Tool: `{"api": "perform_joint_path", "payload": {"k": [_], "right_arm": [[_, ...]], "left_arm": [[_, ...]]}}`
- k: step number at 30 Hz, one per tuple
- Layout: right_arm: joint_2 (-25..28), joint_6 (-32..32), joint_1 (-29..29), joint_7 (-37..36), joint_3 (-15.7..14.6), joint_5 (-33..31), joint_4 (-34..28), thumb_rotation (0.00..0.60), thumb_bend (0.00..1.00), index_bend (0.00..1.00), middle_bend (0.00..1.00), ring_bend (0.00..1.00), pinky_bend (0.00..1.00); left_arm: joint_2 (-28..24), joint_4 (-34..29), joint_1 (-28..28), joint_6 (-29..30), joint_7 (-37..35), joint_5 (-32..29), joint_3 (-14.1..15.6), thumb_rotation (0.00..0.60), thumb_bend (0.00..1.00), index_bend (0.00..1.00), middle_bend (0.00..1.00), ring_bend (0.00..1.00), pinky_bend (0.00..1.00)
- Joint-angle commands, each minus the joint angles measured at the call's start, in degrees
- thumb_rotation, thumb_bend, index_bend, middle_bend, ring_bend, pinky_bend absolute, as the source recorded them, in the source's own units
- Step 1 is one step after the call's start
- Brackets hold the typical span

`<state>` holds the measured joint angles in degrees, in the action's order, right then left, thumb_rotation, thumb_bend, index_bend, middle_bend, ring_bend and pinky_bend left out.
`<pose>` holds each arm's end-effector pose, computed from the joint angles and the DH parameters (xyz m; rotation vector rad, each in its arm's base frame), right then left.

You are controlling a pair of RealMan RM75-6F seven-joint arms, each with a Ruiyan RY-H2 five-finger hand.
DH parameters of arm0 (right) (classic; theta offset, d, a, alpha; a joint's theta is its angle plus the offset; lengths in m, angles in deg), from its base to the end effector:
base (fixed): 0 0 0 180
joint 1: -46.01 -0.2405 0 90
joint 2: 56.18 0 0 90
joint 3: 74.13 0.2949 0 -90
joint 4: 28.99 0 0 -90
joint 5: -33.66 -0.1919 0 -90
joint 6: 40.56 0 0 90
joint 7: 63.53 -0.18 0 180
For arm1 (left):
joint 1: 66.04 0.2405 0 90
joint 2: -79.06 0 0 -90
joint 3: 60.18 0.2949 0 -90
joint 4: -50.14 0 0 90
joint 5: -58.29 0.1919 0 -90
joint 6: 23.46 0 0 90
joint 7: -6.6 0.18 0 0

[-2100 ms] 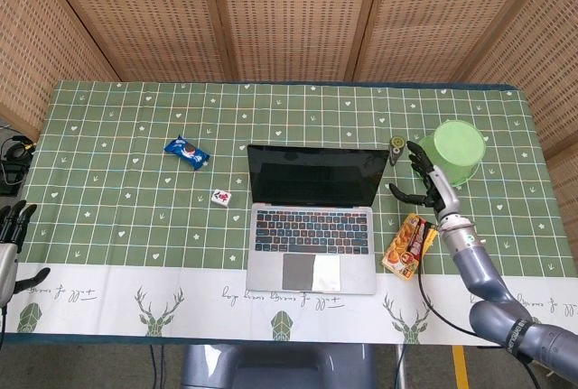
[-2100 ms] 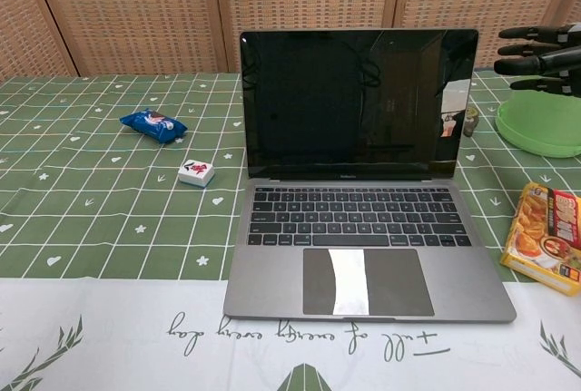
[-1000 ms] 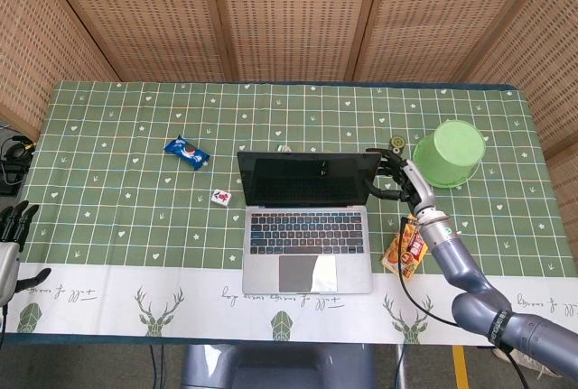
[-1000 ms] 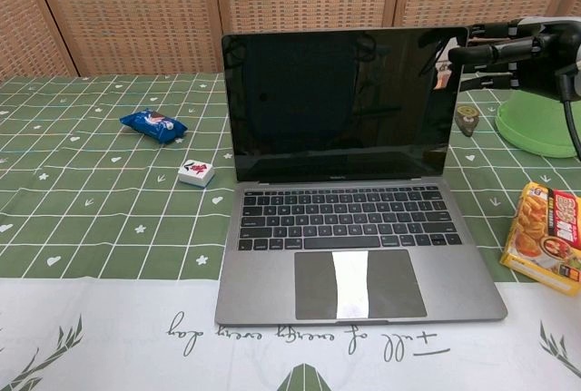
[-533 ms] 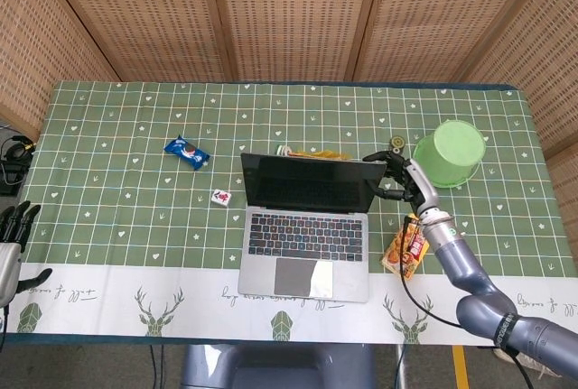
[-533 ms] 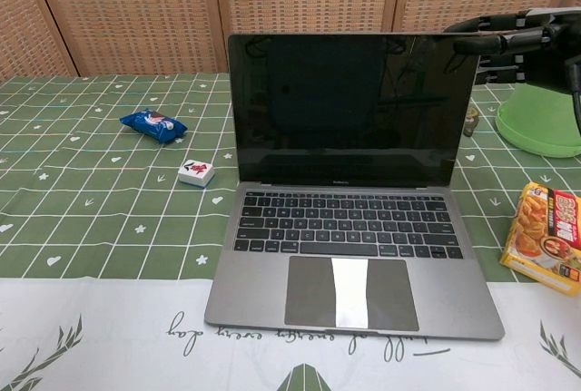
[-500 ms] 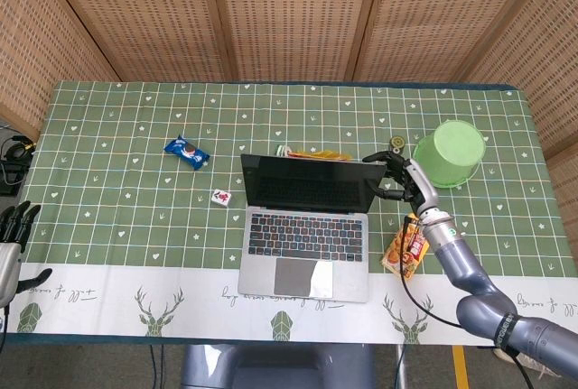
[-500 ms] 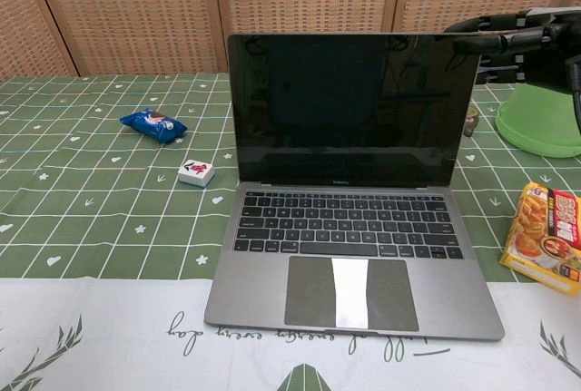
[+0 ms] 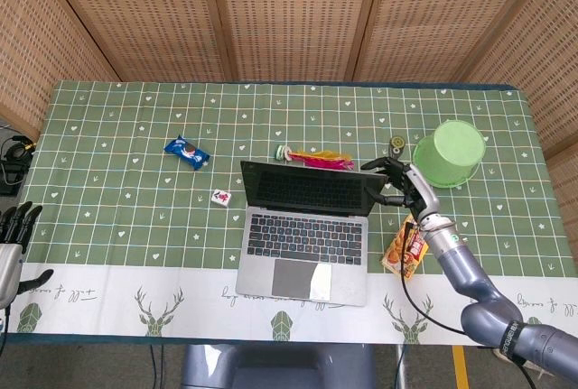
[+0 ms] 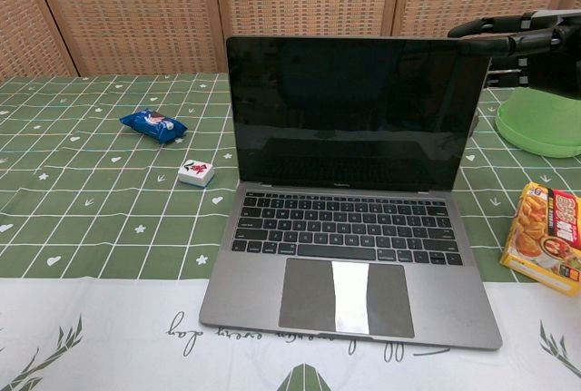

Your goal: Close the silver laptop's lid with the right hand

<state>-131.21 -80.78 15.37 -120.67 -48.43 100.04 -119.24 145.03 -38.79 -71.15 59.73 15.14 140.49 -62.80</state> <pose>-0.2166 -0.4059 0.0861 0.9081 -2.1930 1.5921 -0.3603 0.2196 0.1854 -1.4040 -0.8223 -0.7222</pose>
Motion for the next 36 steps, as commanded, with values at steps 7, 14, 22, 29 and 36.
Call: {"api": "perform_joint_path", "payload": {"k": [7,14,22,29,36], "right_arm": [[2.01,-0.15,1.66,-3.69,-1.34,3.77,-1.97,0.6,0.43,0.49,0.46,0.48,0.43],[5.09,-0.01,2.26,-8.56,-2.91,9.73,-4.67,0.6,0.41,0.5,0.47,0.48,0.44],[6.97,-0.92,2.13,-12.45,-5.29,13.94,-6.17,0.6,0.38,0.51,0.47,0.49,0.44],[10.82,1.66,0.71,-18.68,-9.42,19.39,-8.94,0.478,0.32,0.51,0.47,0.49,0.44],[13.12,1.97,-1.6,-23.13,-12.86,24.11,-9.88,0.46,0.3,0.5,0.46,0.48,0.43]], "left_arm": [[-0.2,-0.63,0.22,0.77,0.23,0.91,0.29,0.6,0.0,0.0,0.0,0.0,0.0],[-0.43,-1.11,0.4,1.36,0.34,1.65,0.52,0.6,0.0,0.0,0.0,0.0,0.0],[-0.62,-1.41,0.59,1.91,0.21,2.18,0.63,0.6,0.0,0.0,0.0,0.0,0.0],[-0.63,-1.58,0.63,2.1,0.26,2.73,0.82,0.6,0.0,0.0,0.0,0.0,0.0],[-0.72,-1.8,0.72,2.38,0.25,3.11,0.92,0.6,0.0,0.0,0.0,0.0,0.0]]}}
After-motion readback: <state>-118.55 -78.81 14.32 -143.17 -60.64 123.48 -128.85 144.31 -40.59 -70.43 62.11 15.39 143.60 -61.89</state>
